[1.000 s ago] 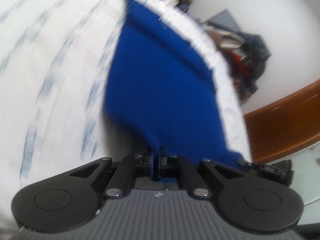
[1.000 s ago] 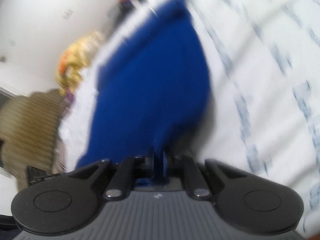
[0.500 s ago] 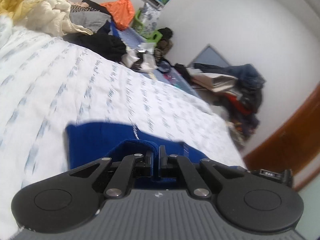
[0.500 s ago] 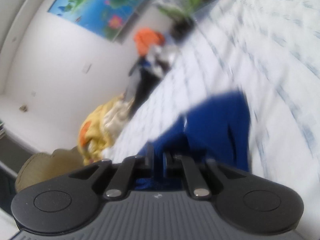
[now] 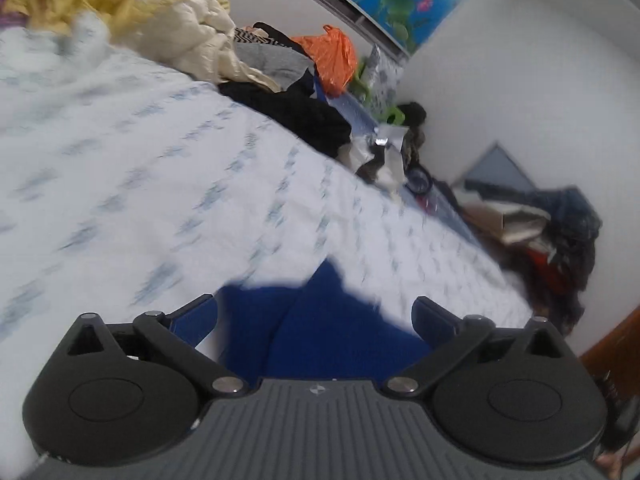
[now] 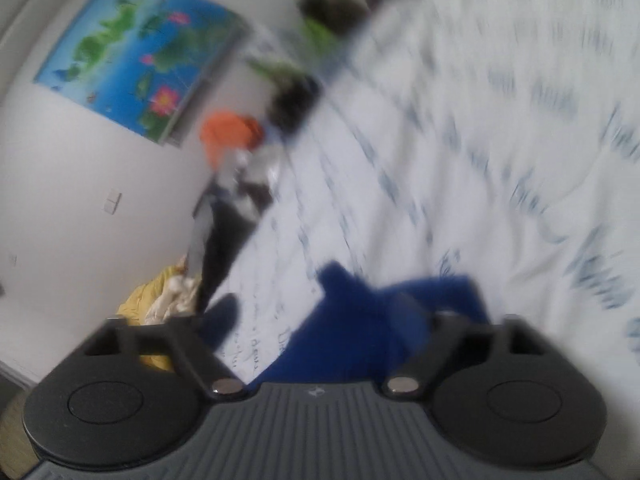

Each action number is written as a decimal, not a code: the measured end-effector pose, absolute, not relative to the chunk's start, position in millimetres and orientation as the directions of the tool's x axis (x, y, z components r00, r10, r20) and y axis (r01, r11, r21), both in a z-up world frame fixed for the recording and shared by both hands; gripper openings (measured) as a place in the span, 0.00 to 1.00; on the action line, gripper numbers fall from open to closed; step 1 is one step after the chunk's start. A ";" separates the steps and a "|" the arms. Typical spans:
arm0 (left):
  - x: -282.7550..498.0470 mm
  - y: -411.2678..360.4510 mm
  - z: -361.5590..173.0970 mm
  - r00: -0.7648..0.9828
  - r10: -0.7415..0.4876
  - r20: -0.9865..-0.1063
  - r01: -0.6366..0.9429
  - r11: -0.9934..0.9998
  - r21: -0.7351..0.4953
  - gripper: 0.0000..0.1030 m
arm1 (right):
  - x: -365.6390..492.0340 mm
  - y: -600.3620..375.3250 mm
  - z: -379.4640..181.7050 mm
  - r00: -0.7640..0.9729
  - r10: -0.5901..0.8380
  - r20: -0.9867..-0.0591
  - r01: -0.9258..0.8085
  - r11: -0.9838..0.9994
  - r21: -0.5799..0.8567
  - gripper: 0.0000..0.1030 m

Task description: Fold small clothes

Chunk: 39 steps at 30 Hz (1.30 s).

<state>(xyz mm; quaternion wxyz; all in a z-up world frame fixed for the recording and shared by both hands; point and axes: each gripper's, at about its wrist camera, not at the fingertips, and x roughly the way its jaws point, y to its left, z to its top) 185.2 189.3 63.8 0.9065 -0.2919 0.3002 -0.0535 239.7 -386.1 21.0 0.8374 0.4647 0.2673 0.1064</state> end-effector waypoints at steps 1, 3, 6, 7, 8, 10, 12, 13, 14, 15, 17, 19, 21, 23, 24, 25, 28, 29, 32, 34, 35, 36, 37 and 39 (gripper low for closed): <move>163.1 195.1 59.3 0.802 -0.280 -0.527 -0.093 0.814 -0.574 0.96 | 222.3 -386.8 29.4 0.836 0.410 -0.366 0.057 0.598 0.800 0.94; 123.2 201.3 44.0 0.764 -0.325 -0.558 -0.118 0.779 -0.616 0.93 | 187.5 -386.4 33.8 0.797 0.394 -0.457 0.061 0.701 0.710 0.94; 78.8 200.0 19.7 0.730 -0.386 -0.564 -0.128 0.733 -0.668 0.90 | 141.1 -385.1 13.9 0.701 0.382 -0.603 0.109 0.778 0.619 0.94; 69.2 195.3 18.0 0.739 -0.386 -0.553 -0.111 0.739 -0.664 0.90 | 127.6 -383.4 5.8 0.680 0.394 -0.619 0.111 0.779 0.618 0.92; 63.8 191.4 18.1 0.740 -0.390 -0.548 -0.101 0.740 -0.664 0.90 | 112.8 -378.9 3.1 0.698 0.399 -0.595 0.082 0.781 0.619 0.92; 60.9 184.7 15.7 0.734 -0.436 -0.521 -0.096 0.693 -0.715 0.89 | 97.7 -367.1 2.0 0.681 0.441 -0.584 0.054 0.766 0.641 0.92; 65.5 174.7 12.3 0.723 -0.483 -0.494 -0.072 0.659 -0.749 0.89 | 96.1 -353.3 2.5 0.656 0.505 -0.561 0.027 0.727 0.686 0.87; 67.4 169.8 12.8 0.727 -0.476 -0.495 -0.074 0.663 -0.745 0.89 | 97.4 -348.7 0.7 0.651 0.523 -0.551 0.019 0.713 0.701 0.81; 70.5 166.4 12.9 0.723 -0.477 -0.499 -0.074 0.665 -0.743 0.87 | 100.0 -346.8 0.7 0.648 0.528 -0.549 0.026 0.705 0.709 0.50; 74.0 163.4 12.3 0.715 -0.483 -0.506 -0.079 0.663 -0.744 0.76 | 105.8 -347.3 -2.8 0.634 0.534 -0.559 0.054 0.691 0.721 0.29; 82.9 158.8 6.0 0.689 -0.489 -0.535 -0.107 0.661 -0.742 0.45 | 120.4 -354.6 -18.1 0.609 0.572 -0.550 0.111 0.625 0.773 0.13; 93.5 155.2 -0.5 0.654 -0.461 -0.599 -0.148 0.698 -0.700 0.09 | 126.3 -361.1 -26.9 0.618 0.597 -0.512 0.129 0.565 0.815 0.12; 97.0 156.4 2.2 0.661 -0.439 -0.609 -0.162 0.709 -0.687 0.08 | 128.3 -359.6 -23.9 0.619 0.584 -0.526 0.129 0.585 0.801 0.11; 92.8 154.1 17.2 0.676 -0.419 -0.606 -0.129 0.743 -0.657 0.07 | 126.9 -354.0 -12.0 0.623 0.559 -0.547 0.096 0.639 0.763 0.09; 86.3 152.9 27.6 0.689 -0.423 -0.589 -0.096 0.752 -0.652 0.06 | 123.7 -353.5 -3.9 0.632 0.557 -0.540 0.075 0.649 0.757 0.09; 78.2 152.3 38.5 0.696 -0.434 -0.572 -0.061 0.758 -0.650 0.06 | 117.7 -354.1 4.8 0.643 0.559 -0.524 0.047 0.654 0.755 0.09; 42.5 157.2 65.0 0.703 -0.484 -0.521 0.022 0.747 -0.665 0.06 | 88.1 -364.6 29.4 0.670 0.566 -0.480 -0.020 0.661 0.750 0.08; 27.9 159.3 70.7 0.703 -0.487 -0.519 0.036 0.753 -0.658 0.06 | 76.6 -369.7 33.8 0.672 0.574 -0.469 -0.038 0.658 0.752 0.08; -10.4 169.8 63.5 0.682 -0.463 -0.566 0.021 0.786 -0.618 0.07 | 34.9 -380.2 35.3 0.655 0.605 -0.453 -0.055 0.636 0.770 0.08; -22.9 176.6 43.0 0.644 -0.428 -0.634 -0.011 0.823 -0.567 0.06 | 12.3 -378.6 23.7 0.615 0.637 -0.464 -0.045 0.616 0.787 0.10; -26.2 180.8 34.9 0.628 -0.409 -0.662 -0.035 0.835 -0.549 0.06 | 3.6 -372.7 16.9 0.587 0.643 -0.493 -0.051 0.637 0.770 0.13; -28.5 185.6 33.2 0.634 -0.377 -0.676 -0.059 0.847 -0.528 0.08 | -2.2 -366.2 12.2 0.570 0.613 -0.547 -0.041 0.686 0.726 0.14; -28.7 190.7 38.0 0.661 -0.362 -0.657 -0.062 0.846 -0.529 0.10 | -3.3 -361.9 9.4 0.562 0.565 -0.604 -0.018 0.738 0.674 0.15; -17.8 195.1 59.7 0.723 -0.330 -0.606 -0.045 0.854 -0.518 0.47 | 6.9 -363.2 15.6 0.585 0.469 -0.661 0.019 0.807 0.590 0.16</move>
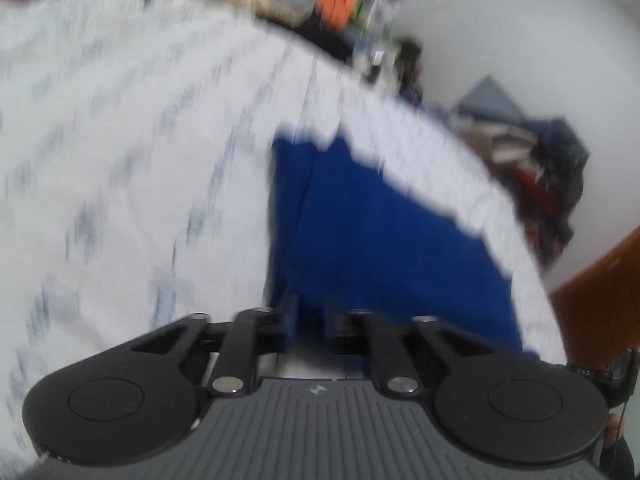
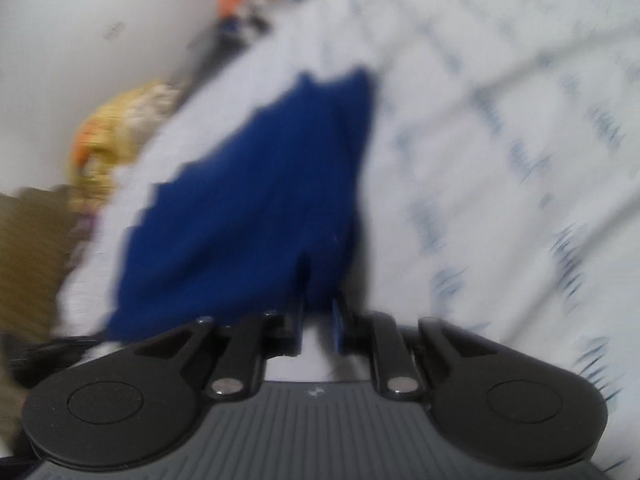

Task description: Fold small clothes

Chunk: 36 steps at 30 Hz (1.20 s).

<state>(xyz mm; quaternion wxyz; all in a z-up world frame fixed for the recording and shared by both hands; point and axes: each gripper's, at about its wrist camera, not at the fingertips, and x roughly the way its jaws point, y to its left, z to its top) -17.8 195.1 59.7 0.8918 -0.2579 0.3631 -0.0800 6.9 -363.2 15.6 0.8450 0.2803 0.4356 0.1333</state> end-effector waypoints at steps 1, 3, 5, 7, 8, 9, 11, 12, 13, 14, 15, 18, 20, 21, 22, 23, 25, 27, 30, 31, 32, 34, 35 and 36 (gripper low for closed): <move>-8.1 191.6 72.9 0.761 -0.292 -0.580 -0.037 0.872 -0.488 0.82 | 15.9 -365.5 24.7 0.622 0.434 -0.652 0.021 0.823 0.568 0.19; 18.9 175.8 92.2 0.823 -0.222 -0.522 -0.013 0.913 -0.408 0.96 | 38.5 -367.8 45.4 0.699 0.415 -0.582 -0.016 0.823 0.568 0.37; 64.2 153.3 92.6 0.809 -0.225 -0.543 0.035 0.941 -0.337 0.82 | 70.6 -361.8 60.1 0.750 0.426 -0.506 -0.086 0.821 0.564 0.64; 114.0 130.9 77.6 0.759 -0.215 -0.615 0.040 0.958 -0.285 0.61 | 115.3 -348.5 63.0 0.751 0.402 -0.524 -0.090 0.849 0.521 0.63; 138.3 119.1 68.0 0.732 -0.195 -0.652 0.039 0.969 -0.246 0.59 | 140.4 -339.7 60.9 0.737 0.385 -0.556 -0.082 0.867 0.492 0.63; 160.9 108.2 56.4 0.704 -0.178 -0.687 0.036 0.976 -0.216 0.51 | 163.5 -330.9 57.2 0.723 0.368 -0.585 -0.080 0.885 0.459 0.63; 191.4 93.0 35.0 0.673 -0.144 -0.725 0.045 0.987 -0.155 0.49 | 198.1 -313.4 48.8 0.706 0.333 -0.625 -0.081 0.914 0.396 0.58; 196.8 88.0 30.4 0.693 -0.117 -0.712 0.052 0.992 -0.112 0.45 | 210.9 -305.0 42.7 0.700 0.310 -0.643 -0.086 0.931 0.355 0.54; 200.4 81.0 29.8 0.718 -0.084 -0.691 0.062 0.996 -0.057 0.18 | 220.6 -297.5 34.6 0.692 0.287 -0.663 -0.097 0.946 0.308 0.34; 202.7 79.0 29.7 0.730 -0.070 -0.680 0.065 0.997 -0.033 0.05 | 227.2 -290.9 25.5 0.677 0.270 -0.684 -0.109 0.957 0.271 0.17; 203.8 83.1 32.9 0.744 -0.074 -0.664 0.053 0.997 -0.051 0.06 | 228.9 -287.2 22.6 0.693 0.253 -0.675 -0.118 0.964 0.240 0.12; 208.4 96.1 30.9 0.762 -0.036 -0.647 0.007 0.999 -0.048 0.07 | 223.3 -291.8 30.7 0.737 0.293 -0.609 -0.153 0.950 0.272 0.06; 211.3 98.9 21.5 0.769 -0.014 -0.639 -0.009 0.999 -0.032 0.09 | 220.3 -296.8 32.7 0.792 0.262 -0.552 -0.128 0.954 0.271 0.06; 208.9 96.7 22.8 0.773 -0.003 -0.634 -0.006 1.000 -0.013 0.10 | 224.2 -297.0 24.4 0.787 0.236 -0.569 -0.101 0.961 0.258 0.06; 207.2 94.0 25.7 0.774 0.007 -0.633 -0.011 1.000 -0.002 0.11 | 228.5 -296.7 12.8 0.761 0.237 -0.604 -0.084 0.959 0.272 0.07; 203.2 92.0 31.2 0.779 0.016 -0.627 -0.019 1.000 0.002 0.16 | 225.5 -297.7 7.0 0.773 0.244 -0.586 -0.083 0.954 0.288 0.08; 186.4 90.0 49.0 0.819 0.007 -0.573 -0.026 0.999 -0.026 0.28 | 219.4 -298.5 13.0 0.760 0.225 -0.610 -0.046 0.954 0.295 0.23; 166.7 83.2 67.1 0.862 -0.047 -0.505 0.004 0.996 -0.087 0.50 | 204.9 -305.0 28.7 0.771 0.184 -0.610 0.019 0.950 0.311 0.32; 165.3 51.8 64.3 0.829 -0.140 -0.542 0.090 0.989 -0.117 0.60 | 176.0 -296.3 54.7 0.847 0.212 -0.487 -0.034 0.937 0.348 0.40; 170.2 40.6 55.9 0.808 -0.139 -0.572 0.105 0.990 -0.092 0.57 | 174.9 -285.3 57.2 0.835 0.253 -0.488 -0.080 0.934 0.347 0.52; 175.5 33.1 45.4 0.789 -0.120 -0.602 0.104 0.993 -0.061 0.57 | 177.6 -272.5 54.8 0.815 0.271 -0.512 -0.107 0.939 0.326 0.57; 178.3 29.3 22.0 0.786 -0.068 -0.614 0.095 0.995 0.011 0.70 | 184.7 -250.5 36.2 0.774 0.232 -0.590 -0.122 0.968 0.220 0.57; 173.7 31.1 16.4 0.805 -0.046 -0.592 0.087 0.995 0.041 0.74 | 186.8 -242.1 18.6 0.741 0.176 -0.648 -0.116 0.984 0.134 0.62; 173.6 37.5 17.0 0.803 -0.059 -0.593 0.076 0.997 0.004 0.77 | 172.8 -240.3 7.8 0.801 0.158 -0.577 -0.159 0.986 0.049 0.66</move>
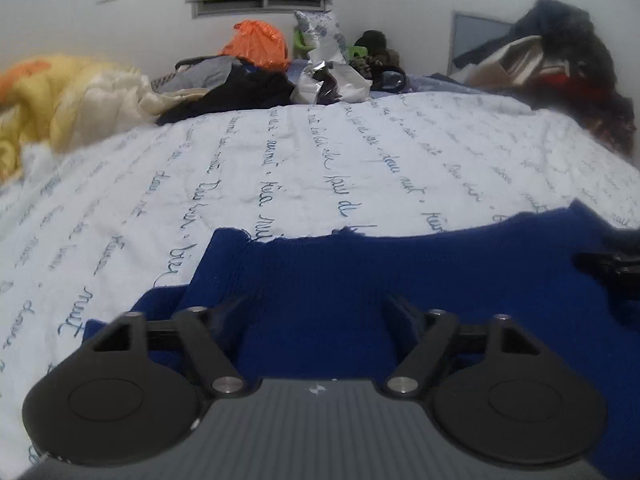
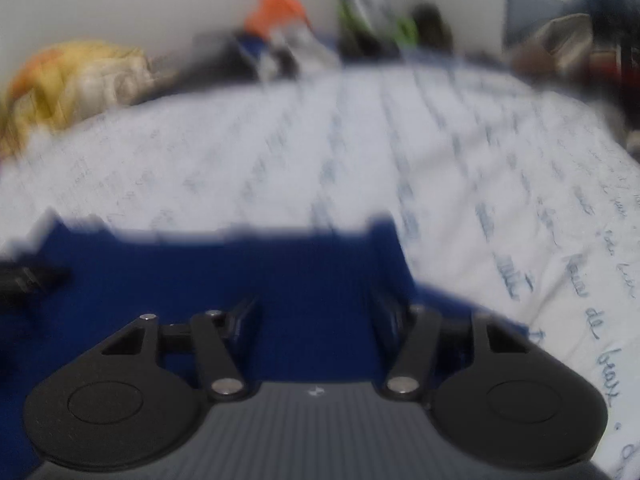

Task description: Fold small clothes

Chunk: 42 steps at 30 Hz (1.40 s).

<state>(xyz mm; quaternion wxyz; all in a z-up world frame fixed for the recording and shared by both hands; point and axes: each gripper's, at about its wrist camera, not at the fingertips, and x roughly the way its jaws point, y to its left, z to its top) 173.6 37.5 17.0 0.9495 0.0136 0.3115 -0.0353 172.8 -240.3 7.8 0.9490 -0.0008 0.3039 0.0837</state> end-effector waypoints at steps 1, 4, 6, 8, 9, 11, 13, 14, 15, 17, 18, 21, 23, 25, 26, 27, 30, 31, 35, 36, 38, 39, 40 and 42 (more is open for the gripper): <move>174.2 43.3 16.2 0.802 -0.067 -0.593 0.061 0.998 -0.031 0.77 | 168.4 -244.0 3.3 0.808 0.160 -0.567 -0.162 0.986 0.048 0.66; 176.6 39.8 16.6 0.798 -0.061 -0.600 0.065 0.998 -0.015 0.81 | 166.9 -251.1 0.2 0.810 0.163 -0.563 -0.139 0.987 0.087 0.67; 174.2 37.3 16.4 0.800 -0.046 -0.598 0.057 0.998 -0.001 0.82 | 169.1 -244.4 -1.2 0.812 0.139 -0.567 -0.138 0.989 0.044 0.68; 174.7 38.5 16.5 0.800 -0.044 -0.598 0.054 0.999 -0.002 0.82 | 171.3 -242.7 0.6 0.814 0.133 -0.565 -0.132 0.990 0.043 0.68; 174.7 38.7 16.5 0.800 -0.044 -0.598 0.053 0.999 -0.002 0.82 | 171.6 -243.1 0.9 0.814 0.133 -0.565 -0.131 0.990 0.044 0.68; 175.7 38.8 16.0 0.800 -0.044 -0.598 0.054 0.999 -0.002 0.82 | 172.8 -243.7 2.1 0.814 0.133 -0.565 -0.134 0.990 0.041 0.68; 175.2 38.7 16.3 0.800 -0.045 -0.598 0.054 0.999 -0.002 0.82 | 173.6 -243.8 1.3 0.814 0.134 -0.565 -0.133 0.990 0.043 0.68; 175.3 38.5 16.1 0.800 -0.044 -0.598 0.054 0.999 -0.002 0.82 | 172.2 -243.2 2.8 0.815 0.133 -0.565 -0.131 0.990 0.044 0.68; 175.1 38.2 16.1 0.800 -0.044 -0.598 0.053 0.999 -0.001 0.82 | 168.5 -243.6 6.5 0.815 0.132 -0.564 -0.130 0.991 0.044 0.69; 175.0 38.4 16.4 0.800 -0.044 -0.598 0.053 0.999 -0.002 0.82 | 168.1 -244.7 7.0 0.815 0.131 -0.564 -0.128 0.991 0.045 0.69; 175.0 38.5 16.5 0.800 -0.044 -0.598 0.053 0.999 -0.002 0.82 | 167.9 -245.5 7.0 0.815 0.131 -0.564 -0.126 0.991 0.047 0.69; 175.7 39.3 15.6 0.800 -0.043 -0.598 0.052 0.999 -0.002 0.82 | 166.3 -246.1 7.6 0.816 0.128 -0.563 -0.120 0.991 0.051 0.69; 175.6 38.8 15.3 0.800 -0.043 -0.598 0.052 0.999 -0.003 0.82 | 165.6 -246.1 7.9 0.817 0.124 -0.564 -0.116 0.992 0.049 0.70; 175.6 39.3 15.2 0.801 -0.044 -0.598 0.052 0.999 -0.004 0.82 | 165.0 -246.5 8.1 0.818 0.119 -0.563 -0.111 0.993 0.049 0.70; 175.7 39.5 15.3 0.801 -0.046 -0.597 0.052 0.999 -0.006 0.82 | 164.7 -246.7 8.2 0.818 0.118 -0.563 -0.109 0.993 0.049 0.70; 174.2 39.4 14.8 0.801 -0.046 -0.597 0.052 0.999 -0.008 0.82 | 164.5 -246.9 8.2 0.818 0.117 -0.563 -0.107 0.993 0.050 0.70; 174.0 40.0 14.8 0.801 -0.049 -0.597 0.053 0.999 -0.011 0.82 | 163.7 -246.9 8.6 0.818 0.114 -0.564 -0.105 0.993 0.050 0.71; 173.8 40.6 14.9 0.801 -0.050 -0.597 0.053 0.999 -0.013 0.82 | 163.8 -246.9 8.5 0.818 0.115 -0.564 -0.105 0.993 0.050 0.71; 173.7 40.6 15.3 0.801 -0.051 -0.597 0.053 0.998 -0.015 0.82 | 164.0 -247.2 8.4 0.818 0.116 -0.564 -0.106 0.993 0.051 0.71; 173.6 40.5 15.2 0.801 -0.051 -0.597 0.053 0.999 -0.015 0.82 | 164.0 -247.2 8.3 0.818 0.116 -0.564 -0.106 0.993 0.051 0.71; 173.6 40.4 15.2 0.801 -0.051 -0.596 0.052 0.999 -0.015 0.82 | 164.1 -247.3 8.3 0.818 0.116 -0.564 -0.106 0.993 0.051 0.71; 173.6 40.3 15.2 0.801 -0.051 -0.597 0.052 0.999 -0.014 0.82 | 164.1 -247.3 8.3 0.818 0.116 -0.564 -0.106 0.993 0.051 0.71; 173.6 40.4 15.3 0.801 -0.051 -0.597 0.053 0.999 -0.014 0.82 | 163.9 -247.3 8.6 0.818 0.116 -0.564 -0.106 0.993 0.051 0.71; 173.6 40.3 15.2 0.801 -0.050 -0.597 0.052 0.999 -0.014 0.82 | 164.2 -247.4 8.3 0.818 0.116 -0.564 -0.106 0.993 0.051 0.71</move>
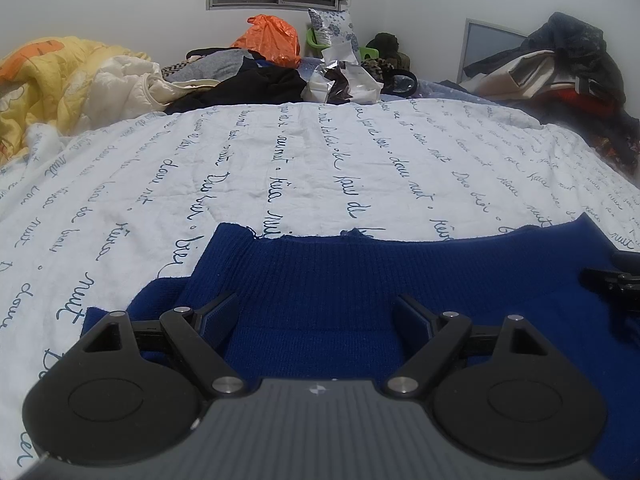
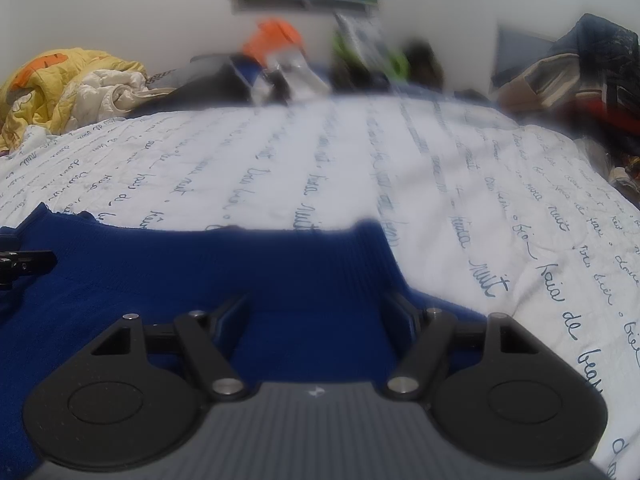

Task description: Fold small clothes

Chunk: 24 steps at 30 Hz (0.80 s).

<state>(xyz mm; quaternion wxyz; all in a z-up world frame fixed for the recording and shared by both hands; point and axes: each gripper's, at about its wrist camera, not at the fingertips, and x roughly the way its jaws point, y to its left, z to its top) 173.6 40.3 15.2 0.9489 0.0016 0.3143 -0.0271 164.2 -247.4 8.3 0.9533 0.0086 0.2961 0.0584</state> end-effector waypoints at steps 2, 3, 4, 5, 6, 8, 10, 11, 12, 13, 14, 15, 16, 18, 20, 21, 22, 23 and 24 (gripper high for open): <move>173.7 40.3 15.2 0.801 -0.051 -0.597 0.052 0.999 -0.014 0.83 | 164.3 -247.5 8.3 0.818 0.116 -0.564 -0.106 0.993 0.051 0.71; 173.6 40.2 15.2 0.801 -0.050 -0.597 0.052 0.999 -0.014 0.83 | 164.3 -247.6 8.3 0.818 0.117 -0.564 -0.106 0.993 0.051 0.71; 173.6 40.2 15.3 0.801 -0.050 -0.597 0.052 0.999 -0.014 0.83 | 164.1 -247.7 8.6 0.818 0.117 -0.563 -0.106 0.993 0.052 0.71; 173.6 40.1 15.3 0.801 -0.050 -0.597 0.052 0.999 -0.014 0.83 | 164.4 -247.7 8.3 0.818 0.117 -0.563 -0.107 0.993 0.051 0.71; 173.6 40.3 15.4 0.801 -0.050 -0.597 0.052 0.999 -0.013 0.83 | 164.3 -247.8 8.5 0.818 0.117 -0.563 -0.107 0.993 0.052 0.71; 173.5 40.2 15.3 0.801 -0.051 -0.597 0.052 0.999 -0.015 0.83 | 164.6 -247.9 8.3 0.818 0.118 -0.564 -0.107 0.993 0.052 0.71; 173.5 40.2 15.3 0.801 -0.051 -0.596 0.052 0.999 -0.015 0.83 | 164.7 -247.8 8.3 0.818 0.118 -0.564 -0.107 0.993 0.052 0.71; 173.5 40.4 15.4 0.801 -0.051 -0.596 0.052 0.999 -0.015 0.83 | 164.7 -247.9 8.2 0.818 0.118 -0.563 -0.107 0.993 0.052 0.71; 173.4 40.5 15.4 0.801 -0.052 -0.596 0.052 0.998 -0.016 0.83 | 164.8 -248.0 8.2 0.818 0.118 -0.563 -0.107 0.993 0.053 0.71; 173.6 40.1 15.3 0.802 -0.053 -0.596 0.053 0.998 -0.017 0.83 | 164.8 -248.0 8.2 0.818 0.119 -0.563 -0.108 0.993 0.053 0.71; 173.5 40.2 15.4 0.802 -0.053 -0.595 0.052 0.998 -0.019 0.83 | 164.9 -248.1 8.2 0.818 0.118 -0.563 -0.108 0.993 0.052 0.71; 173.4 40.3 15.0 0.802 -0.054 -0.595 0.053 0.998 -0.019 0.83 | 164.9 -248.2 8.1 0.818 0.118 -0.563 -0.108 0.993 0.052 0.71; 173.3 40.3 15.1 0.802 -0.054 -0.594 0.053 0.998 -0.019 0.83 | 164.8 -248.2 8.4 0.818 0.118 -0.563 -0.107 0.993 0.053 0.71; 173.5 40.6 15.0 0.802 -0.054 -0.595 0.053 0.998 -0.019 0.83 | 164.6 -248.4 8.7 0.820 0.110 -0.562 -0.099 0.994 0.051 0.73; 173.5 40.6 15.1 0.802 -0.054 -0.594 0.053 0.998 -0.018 0.83 | 164.2 -248.8 9.0 0.820 0.102 -0.563 -0.085 0.995 0.057 0.74; 173.5 40.7 15.0 0.802 -0.054 -0.594 0.053 0.998 -0.018 0.83 | 164.0 -249.0 9.2 0.820 0.102 -0.563 -0.083 0.995 0.058 0.74; 173.6 40.9 15.0 0.802 -0.054 -0.595 0.054 0.998 -0.018 0.83 | 163.7 -248.3 9.2 0.820 0.101 -0.563 -0.081 0.995 0.060 0.74; 173.5 40.9 15.0 0.802 -0.054 -0.594 0.054 0.998 -0.018 0.83 | 163.7 -248.4 9.1 0.820 0.101 -0.563 -0.082 0.995 0.060 0.74; 173.7 41.8 15.1 0.803 -0.054 -0.594 0.054 0.998 -0.018 0.83 | 163.8 -248.4 9.1 0.821 0.101 -0.563 -0.082 0.995 0.059 0.74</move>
